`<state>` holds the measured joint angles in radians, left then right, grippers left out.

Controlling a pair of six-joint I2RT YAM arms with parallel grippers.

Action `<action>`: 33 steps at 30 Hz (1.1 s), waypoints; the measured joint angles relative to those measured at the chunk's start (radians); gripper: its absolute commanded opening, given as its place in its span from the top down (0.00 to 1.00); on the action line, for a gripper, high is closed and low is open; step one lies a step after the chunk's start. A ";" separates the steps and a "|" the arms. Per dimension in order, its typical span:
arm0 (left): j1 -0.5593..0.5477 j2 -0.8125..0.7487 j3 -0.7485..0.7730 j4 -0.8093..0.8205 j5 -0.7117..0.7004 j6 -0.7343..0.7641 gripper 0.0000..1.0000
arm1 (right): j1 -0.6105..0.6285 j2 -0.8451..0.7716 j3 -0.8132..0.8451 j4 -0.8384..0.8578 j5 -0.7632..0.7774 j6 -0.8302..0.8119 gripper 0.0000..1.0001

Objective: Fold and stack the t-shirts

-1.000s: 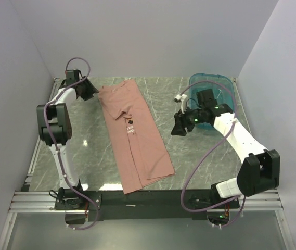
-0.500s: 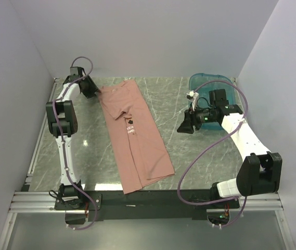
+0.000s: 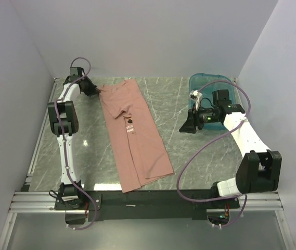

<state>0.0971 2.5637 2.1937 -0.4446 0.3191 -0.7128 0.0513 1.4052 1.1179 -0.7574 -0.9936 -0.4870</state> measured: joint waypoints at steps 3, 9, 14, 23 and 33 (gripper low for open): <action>0.016 0.013 0.014 0.016 0.001 -0.042 1.00 | -0.006 0.002 0.000 -0.008 -0.004 -0.002 0.40; 0.063 0.055 0.063 0.068 -0.003 -0.117 1.00 | -0.009 0.018 0.000 -0.024 -0.013 -0.011 0.40; 0.090 0.077 0.090 0.090 -0.003 -0.148 0.81 | -0.009 0.036 0.001 -0.042 -0.014 -0.038 0.40; 0.103 -0.207 -0.246 0.147 -0.111 -0.005 0.40 | 0.025 0.032 -0.012 -0.072 -0.011 -0.125 0.39; 0.118 -0.966 -0.775 0.340 -0.066 0.154 0.17 | 0.212 -0.177 -0.109 0.011 0.109 -0.235 0.35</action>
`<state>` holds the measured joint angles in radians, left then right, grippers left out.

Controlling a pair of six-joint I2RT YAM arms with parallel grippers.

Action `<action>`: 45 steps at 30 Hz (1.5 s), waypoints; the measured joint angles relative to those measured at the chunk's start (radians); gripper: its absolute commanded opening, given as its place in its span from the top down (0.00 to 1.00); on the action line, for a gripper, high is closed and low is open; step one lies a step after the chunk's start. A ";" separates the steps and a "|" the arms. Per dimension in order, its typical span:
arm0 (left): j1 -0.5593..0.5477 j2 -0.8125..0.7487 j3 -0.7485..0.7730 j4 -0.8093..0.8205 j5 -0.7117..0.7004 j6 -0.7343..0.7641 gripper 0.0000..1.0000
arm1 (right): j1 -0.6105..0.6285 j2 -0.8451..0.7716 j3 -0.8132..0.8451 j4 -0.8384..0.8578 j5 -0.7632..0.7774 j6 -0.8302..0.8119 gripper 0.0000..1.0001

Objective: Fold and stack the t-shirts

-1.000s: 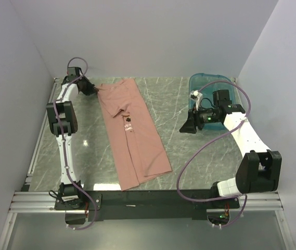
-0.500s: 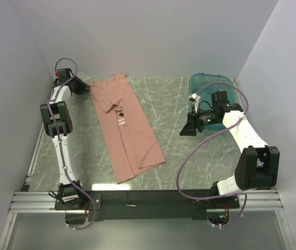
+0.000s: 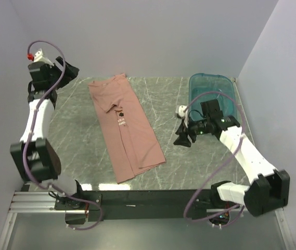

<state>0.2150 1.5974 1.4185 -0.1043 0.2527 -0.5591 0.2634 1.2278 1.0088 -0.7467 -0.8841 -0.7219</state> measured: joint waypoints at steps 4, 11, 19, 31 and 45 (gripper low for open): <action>-0.045 -0.154 -0.150 0.027 0.107 0.058 0.20 | 0.061 -0.156 -0.098 -0.009 -0.030 -0.280 0.13; -0.655 -0.517 -0.513 -0.108 0.011 0.373 0.29 | 0.078 -0.095 -0.091 -0.124 -0.066 -0.653 0.14; -0.919 -0.937 -0.639 -0.244 -0.083 0.708 0.30 | -0.106 -0.091 -0.092 -0.142 -0.154 -0.725 0.16; -1.153 -0.914 -0.694 -0.435 -0.417 0.805 0.16 | 0.244 -0.064 -0.181 -0.006 0.066 -0.622 0.25; -1.373 -0.698 -0.819 -0.377 -0.378 0.913 0.25 | 0.180 0.096 -0.124 0.095 0.127 -0.549 0.25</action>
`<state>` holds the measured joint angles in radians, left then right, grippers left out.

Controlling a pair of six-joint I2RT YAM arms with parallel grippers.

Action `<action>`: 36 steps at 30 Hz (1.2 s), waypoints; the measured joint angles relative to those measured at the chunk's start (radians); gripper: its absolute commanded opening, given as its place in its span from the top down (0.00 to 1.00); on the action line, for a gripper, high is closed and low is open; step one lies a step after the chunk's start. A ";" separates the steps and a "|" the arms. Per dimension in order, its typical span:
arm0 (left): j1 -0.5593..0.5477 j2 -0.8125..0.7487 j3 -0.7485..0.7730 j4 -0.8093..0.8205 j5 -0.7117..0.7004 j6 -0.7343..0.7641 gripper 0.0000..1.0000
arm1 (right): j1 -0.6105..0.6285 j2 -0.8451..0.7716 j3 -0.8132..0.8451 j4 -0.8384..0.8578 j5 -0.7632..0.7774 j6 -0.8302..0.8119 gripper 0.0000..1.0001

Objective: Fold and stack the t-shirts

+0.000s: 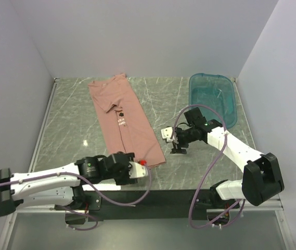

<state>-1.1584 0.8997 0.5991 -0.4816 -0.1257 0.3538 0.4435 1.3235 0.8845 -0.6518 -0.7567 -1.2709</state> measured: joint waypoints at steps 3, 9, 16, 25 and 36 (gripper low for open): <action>-0.071 0.082 -0.003 0.005 -0.002 0.001 0.29 | -0.021 -0.002 0.000 0.005 -0.013 0.008 0.25; -0.136 0.146 -0.019 0.006 -0.001 0.000 0.33 | -0.024 -0.007 0.000 0.007 -0.042 0.025 0.26; -0.183 0.220 -0.031 0.028 -0.010 -0.003 0.42 | -0.024 -0.007 0.000 0.008 -0.053 0.032 0.26; -0.189 0.317 -0.065 0.090 -0.087 -0.008 0.54 | -0.023 -0.029 0.000 -0.019 -0.092 0.016 0.26; -0.188 0.401 -0.059 0.203 -0.171 -0.016 0.94 | -0.022 -0.082 -0.039 -0.061 -0.097 -0.115 0.25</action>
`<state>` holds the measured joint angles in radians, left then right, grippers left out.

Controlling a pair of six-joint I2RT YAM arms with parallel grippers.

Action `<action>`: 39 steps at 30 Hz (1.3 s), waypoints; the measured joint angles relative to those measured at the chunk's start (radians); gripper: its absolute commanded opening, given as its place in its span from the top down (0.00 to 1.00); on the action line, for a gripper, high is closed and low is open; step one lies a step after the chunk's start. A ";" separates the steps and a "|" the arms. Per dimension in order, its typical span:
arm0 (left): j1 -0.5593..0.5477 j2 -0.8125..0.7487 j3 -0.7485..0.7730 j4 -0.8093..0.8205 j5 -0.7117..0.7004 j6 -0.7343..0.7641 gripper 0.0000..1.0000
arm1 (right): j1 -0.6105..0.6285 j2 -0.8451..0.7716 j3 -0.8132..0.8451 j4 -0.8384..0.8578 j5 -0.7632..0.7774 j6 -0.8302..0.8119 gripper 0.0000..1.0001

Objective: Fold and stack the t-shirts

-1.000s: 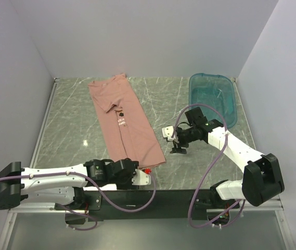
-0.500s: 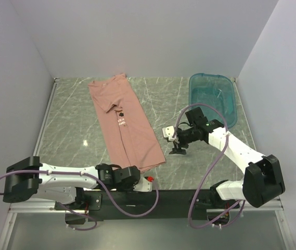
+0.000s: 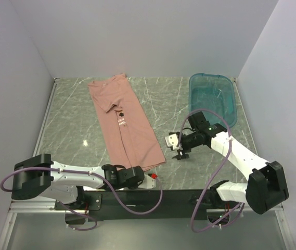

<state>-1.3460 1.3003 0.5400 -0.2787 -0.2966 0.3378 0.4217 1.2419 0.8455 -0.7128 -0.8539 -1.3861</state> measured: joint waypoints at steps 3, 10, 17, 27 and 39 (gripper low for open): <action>0.006 -0.003 -0.003 -0.004 -0.001 -0.003 0.99 | 0.011 -0.011 -0.045 -0.016 0.010 -0.053 0.25; 0.011 -0.037 -0.008 -0.041 0.031 -0.002 1.00 | 0.148 -0.011 -0.099 0.026 0.094 -0.107 0.30; 0.011 -0.080 -0.008 -0.071 0.070 0.002 1.00 | 0.261 0.039 -0.146 0.138 0.204 -0.092 0.34; 0.012 -0.107 -0.009 -0.085 0.088 0.013 1.00 | 0.349 0.143 -0.160 0.313 0.357 -0.028 0.37; 0.012 -0.138 -0.013 -0.089 0.092 0.016 1.00 | 0.433 0.203 -0.165 0.412 0.473 0.032 0.46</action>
<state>-1.3342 1.1618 0.5270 -0.3676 -0.2043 0.3542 0.8543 1.4448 0.6804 -0.3004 -0.3809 -1.3540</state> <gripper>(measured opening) 0.012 0.551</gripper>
